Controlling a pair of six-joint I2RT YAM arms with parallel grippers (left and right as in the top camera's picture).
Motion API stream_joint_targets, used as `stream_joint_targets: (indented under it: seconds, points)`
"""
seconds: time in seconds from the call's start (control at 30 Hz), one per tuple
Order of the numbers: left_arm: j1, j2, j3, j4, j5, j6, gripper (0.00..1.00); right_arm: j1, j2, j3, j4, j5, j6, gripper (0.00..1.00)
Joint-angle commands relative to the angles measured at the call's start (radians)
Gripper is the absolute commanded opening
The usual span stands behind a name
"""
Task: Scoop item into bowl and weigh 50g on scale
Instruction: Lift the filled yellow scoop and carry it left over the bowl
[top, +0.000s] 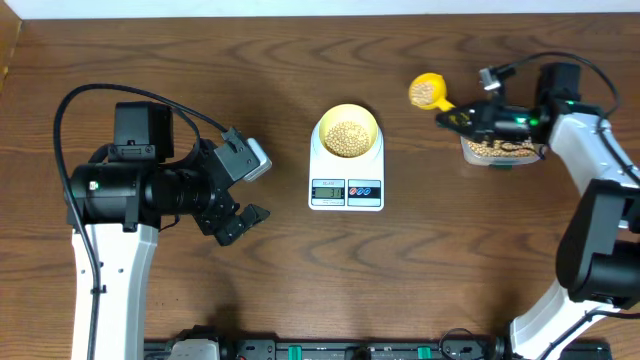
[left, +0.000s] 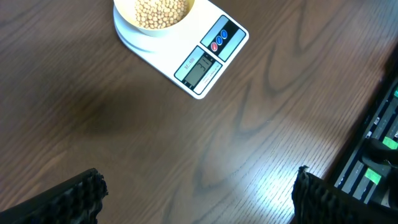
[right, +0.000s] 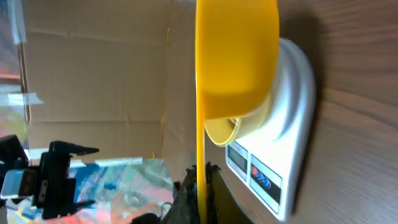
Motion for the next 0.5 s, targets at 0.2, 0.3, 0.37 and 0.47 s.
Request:
stream_joint_targets:
  seconds: [0.2,0.3,0.37,0.47]
  points:
    - [0.0,-0.003,-0.002,-0.003,0.016,0.016,0.98,0.158,0.005,0.003,0.073,0.047,0.083,0.01]
    - [0.0,-0.003,-0.002,-0.003,0.016,0.016,0.98,0.198,0.005,0.003,0.08,0.096,0.083,0.01]
    - [0.0,-0.003,-0.002,-0.003,0.016,0.016,0.98,0.224,0.005,0.004,0.111,0.099,0.083,0.01]
    - [0.0,-0.003,-0.002,-0.003,0.016,0.016,0.98,0.26,0.005,0.019,0.137,0.136,0.082,0.01]
